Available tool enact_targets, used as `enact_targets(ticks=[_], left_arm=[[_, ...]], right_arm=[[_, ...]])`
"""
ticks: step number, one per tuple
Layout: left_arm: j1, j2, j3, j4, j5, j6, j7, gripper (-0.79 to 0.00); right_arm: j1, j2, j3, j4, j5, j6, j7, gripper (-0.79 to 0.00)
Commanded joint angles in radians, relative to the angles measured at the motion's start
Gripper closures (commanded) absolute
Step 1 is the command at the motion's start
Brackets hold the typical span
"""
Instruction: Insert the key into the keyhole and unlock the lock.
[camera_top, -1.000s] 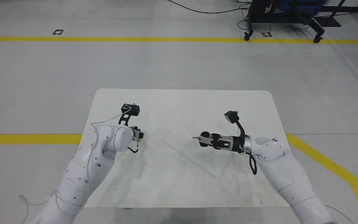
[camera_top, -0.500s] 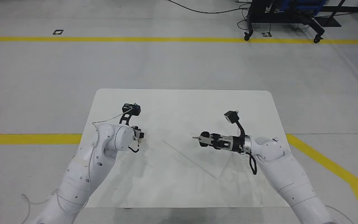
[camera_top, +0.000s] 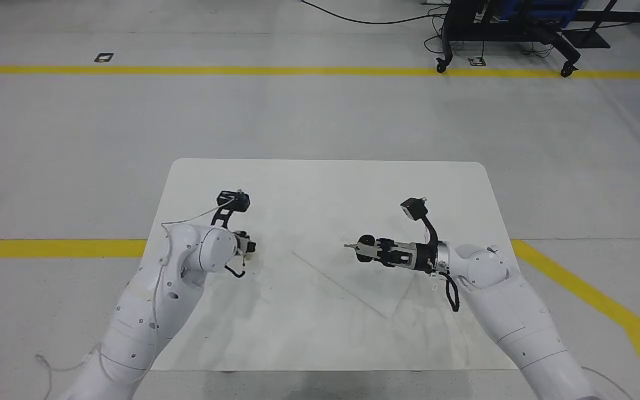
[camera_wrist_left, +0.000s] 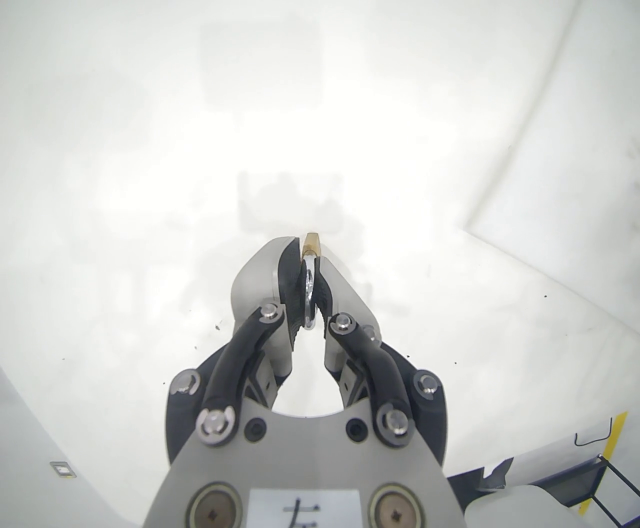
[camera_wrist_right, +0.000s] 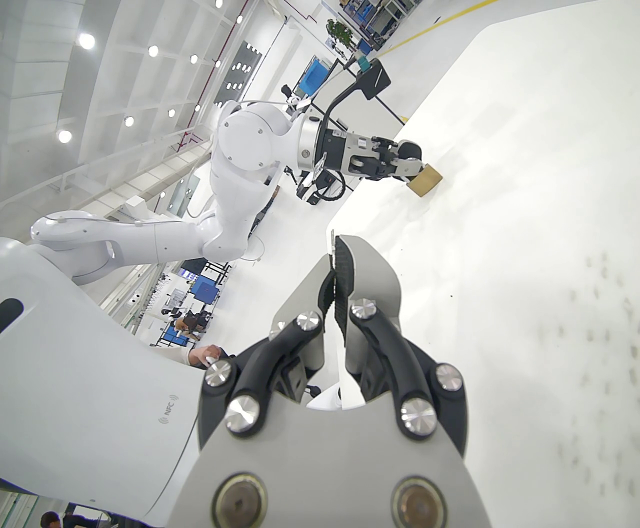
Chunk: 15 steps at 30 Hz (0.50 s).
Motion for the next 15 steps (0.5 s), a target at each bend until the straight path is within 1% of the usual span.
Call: enact_targets(ticks=[1, 6, 8, 11, 13, 15], left_arm=[[0.010, 0.002, -0.011, -0.009, -0.001, -0.005, 0.000, 0.000], [0.028, 0.004, -0.024, -0.038, 0.000, -0.019, -0.004, 0.000], [0.034, 0.004, -0.031, -0.050, -0.009, -0.030, 0.020, 0.000], [0.053, 0.003, -0.064, -0.073, -0.095, -0.069, 0.085, 0.000], [0.070, 0.005, -0.093, -0.082, -0.152, -0.111, 0.136, 0.000], [0.090, 0.004, -0.125, -0.092, -0.258, -0.173, 0.192, 0.000]], right_arm=[[0.000, 0.000, 0.000, 0.000, 0.000, 0.000, 0.000, 0.000], [0.000, 0.000, 0.000, 0.000, 0.000, 0.000, 0.000, 0.000], [0.000, 0.000, 0.000, 0.000, 0.000, 0.000, 0.000, 0.000], [0.000, 0.000, 0.000, 0.000, 0.000, 0.000, 0.000, 0.000], [0.000, 0.000, 0.000, 0.000, 0.000, 0.000, 0.000, 0.000], [0.000, 0.000, 0.000, 0.000, 0.000, 0.000, 0.000, 0.000]])
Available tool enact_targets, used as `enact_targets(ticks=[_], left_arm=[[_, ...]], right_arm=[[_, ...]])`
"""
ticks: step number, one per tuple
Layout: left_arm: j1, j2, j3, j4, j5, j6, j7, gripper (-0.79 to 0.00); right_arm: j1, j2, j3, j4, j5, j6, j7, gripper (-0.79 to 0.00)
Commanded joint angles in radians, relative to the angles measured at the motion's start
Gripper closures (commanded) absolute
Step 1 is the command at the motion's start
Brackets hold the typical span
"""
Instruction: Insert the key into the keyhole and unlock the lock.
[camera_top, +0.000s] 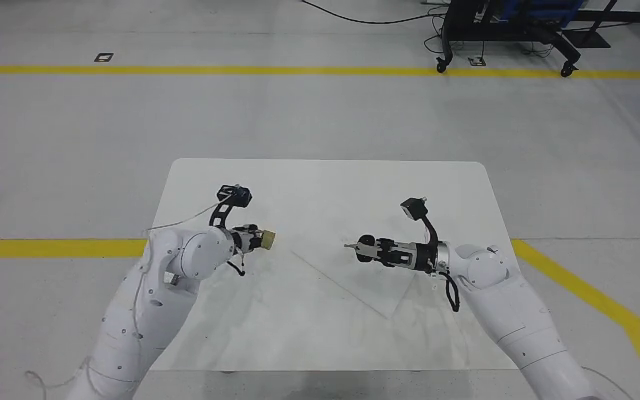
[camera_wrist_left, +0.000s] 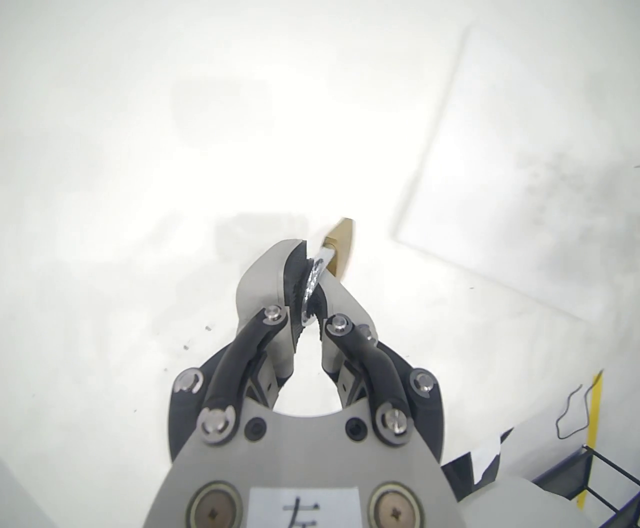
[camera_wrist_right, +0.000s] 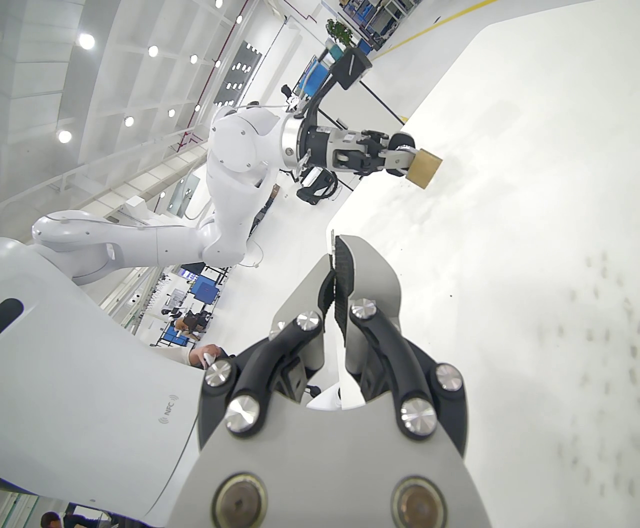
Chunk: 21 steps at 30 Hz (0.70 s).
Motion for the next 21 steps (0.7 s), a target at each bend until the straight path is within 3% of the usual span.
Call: enact_targets(ticks=[1, 6, 11, 18, 21], left_arm=[[0.020, -0.001, -0.035, -0.002, -0.128, -0.070, 0.057, 0.000], [0.021, -0.003, -0.098, 0.048, -0.385, -0.225, 0.129, 0.000], [-0.029, -0.012, -0.097, 0.139, -0.590, -0.349, 0.127, 0.000], [-0.036, -0.012, -0.095, 0.148, -0.593, -0.359, 0.124, 0.000], [-0.002, -0.016, -0.100, 0.158, -0.693, -0.369, 0.168, 0.000]], right_arm=[[0.000, 0.000, 0.000, 0.000, 0.000, 0.000, 0.000, 0.000], [0.000, 0.000, 0.000, 0.000, 0.000, 0.000, 0.000, 0.000], [0.000, 0.000, 0.000, 0.000, 0.000, 0.000, 0.000, 0.000], [0.000, 0.000, 0.000, 0.000, 0.000, 0.000, 0.000, 0.000], [-0.003, -0.001, -0.004, -0.009, -0.006, 0.016, -0.020, 0.000]])
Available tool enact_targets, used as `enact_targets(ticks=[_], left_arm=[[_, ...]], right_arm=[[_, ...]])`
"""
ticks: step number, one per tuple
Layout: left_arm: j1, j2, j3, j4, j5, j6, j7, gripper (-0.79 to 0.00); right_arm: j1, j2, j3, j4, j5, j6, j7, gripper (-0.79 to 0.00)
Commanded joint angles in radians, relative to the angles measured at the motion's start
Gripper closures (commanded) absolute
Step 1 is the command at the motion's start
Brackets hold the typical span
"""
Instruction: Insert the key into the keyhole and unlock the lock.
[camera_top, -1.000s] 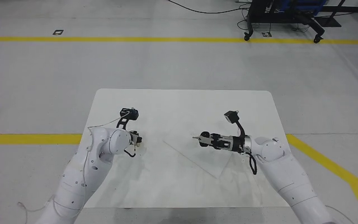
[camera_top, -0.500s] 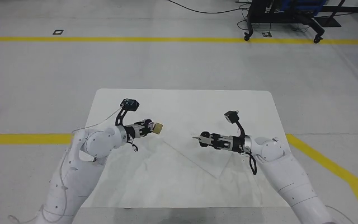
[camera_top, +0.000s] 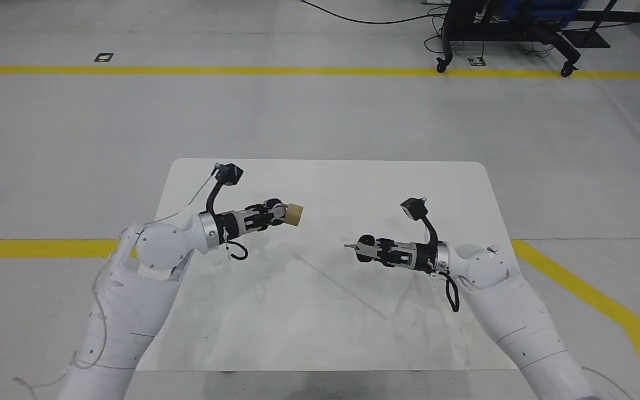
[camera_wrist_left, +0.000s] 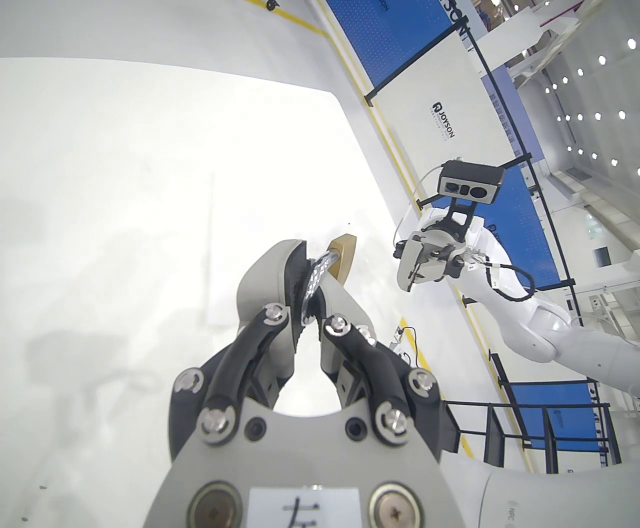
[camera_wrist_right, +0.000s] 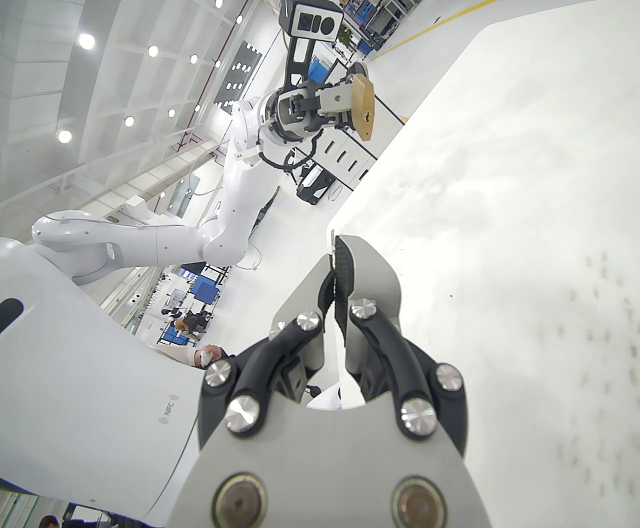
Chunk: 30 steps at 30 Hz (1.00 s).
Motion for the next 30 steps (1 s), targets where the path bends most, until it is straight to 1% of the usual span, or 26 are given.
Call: enact_targets(ticks=[1, 2, 4, 6, 9, 11, 13, 15, 20, 25, 30], left_arm=[[0.018, -0.003, -0.002, 0.027, -0.120, -0.019, -0.003, 0.000], [0.015, -0.004, -0.003, 0.051, -0.181, -0.034, -0.022, 0.000], [0.004, -0.009, 0.003, 0.109, -0.303, -0.055, -0.073, 0.000], [-0.014, -0.015, 0.016, 0.167, -0.424, -0.073, -0.134, 0.000], [-0.060, -0.022, 0.046, 0.248, -0.518, -0.072, -0.238, 0.000], [-0.091, -0.026, 0.063, 0.295, -0.575, -0.067, -0.303, 0.000], [-0.123, -0.029, 0.078, 0.335, -0.569, -0.074, -0.341, 0.000], [-0.144, -0.032, 0.093, 0.361, -0.566, -0.087, -0.356, 0.000], [-0.158, -0.039, 0.114, 0.409, -0.608, -0.129, -0.393, 0.000], [-0.173, -0.040, 0.123, 0.432, -0.656, -0.147, -0.479, 0.000], [-0.185, -0.039, 0.120, 0.461, -0.672, -0.155, -0.491, 0.000]], right_arm=[[-0.003, -0.004, -0.016, -0.022, -0.001, 0.024, -0.031, 0.000], [0.004, -0.009, -0.031, -0.022, 0.012, 0.038, -0.039, 0.000], [0.041, -0.020, -0.064, 0.000, 0.026, 0.069, -0.061, 0.000], [0.087, -0.036, -0.108, 0.029, 0.071, 0.081, -0.065, 0.000], [0.164, -0.064, -0.178, 0.086, 0.139, 0.106, -0.059, 0.000], [0.222, -0.084, -0.222, 0.124, 0.126, 0.143, -0.079, 0.000], [0.267, -0.104, -0.260, 0.147, 0.130, 0.155, -0.107, 0.000], [0.298, -0.121, -0.285, 0.169, 0.151, 0.144, -0.131, 0.000], [0.350, -0.149, -0.312, 0.199, 0.170, 0.112, -0.175, 0.000], [0.368, -0.169, -0.342, 0.197, 0.124, 0.122, -0.231, 0.000], [0.372, -0.190, -0.377, 0.207, 0.116, 0.126, -0.244, 0.000]])
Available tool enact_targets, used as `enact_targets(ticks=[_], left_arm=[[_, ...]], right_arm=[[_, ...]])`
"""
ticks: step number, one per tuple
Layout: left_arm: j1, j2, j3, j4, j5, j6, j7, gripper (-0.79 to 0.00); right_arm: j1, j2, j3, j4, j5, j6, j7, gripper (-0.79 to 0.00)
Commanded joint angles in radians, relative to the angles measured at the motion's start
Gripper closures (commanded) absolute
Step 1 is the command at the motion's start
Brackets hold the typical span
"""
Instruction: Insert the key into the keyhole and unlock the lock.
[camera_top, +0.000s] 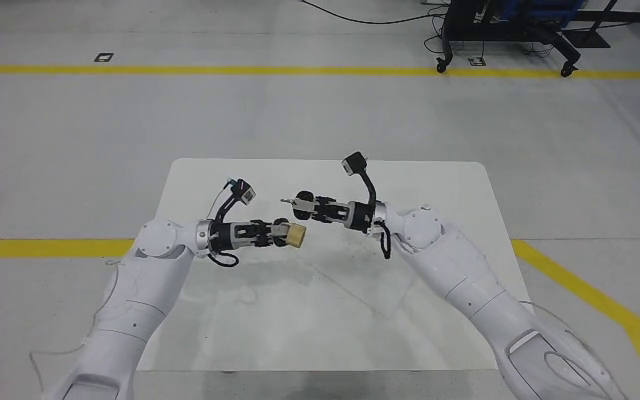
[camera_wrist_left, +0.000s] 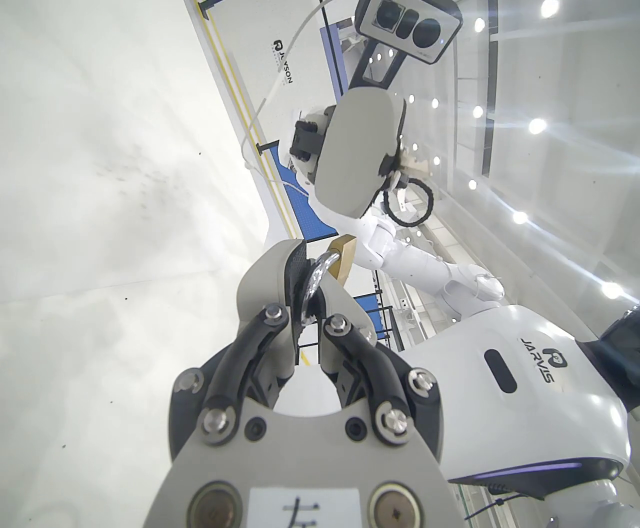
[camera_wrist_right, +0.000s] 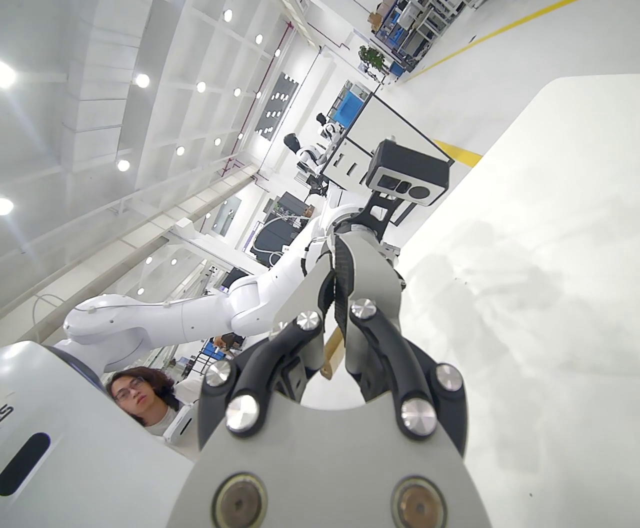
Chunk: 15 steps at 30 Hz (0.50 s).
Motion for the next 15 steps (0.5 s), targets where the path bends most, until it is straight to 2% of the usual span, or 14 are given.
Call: enact_targets(ticks=[1, 6, 15], left_arm=[[-0.003, 0.001, -0.008, 0.016, -0.012, 0.000, 0.006, 0.000], [-0.004, 0.004, -0.024, 0.043, -0.036, 0.015, 0.027, 0.000], [-0.015, 0.007, -0.034, 0.064, 0.006, 0.000, 0.086, 0.000]], right_arm=[[0.001, -0.007, -0.011, 0.006, 0.007, -0.002, 0.014, 0.000], [-0.002, -0.017, -0.030, -0.004, 0.034, -0.025, 0.081, 0.000], [-0.025, -0.010, 0.010, -0.023, 0.056, -0.069, 0.095, 0.000]])
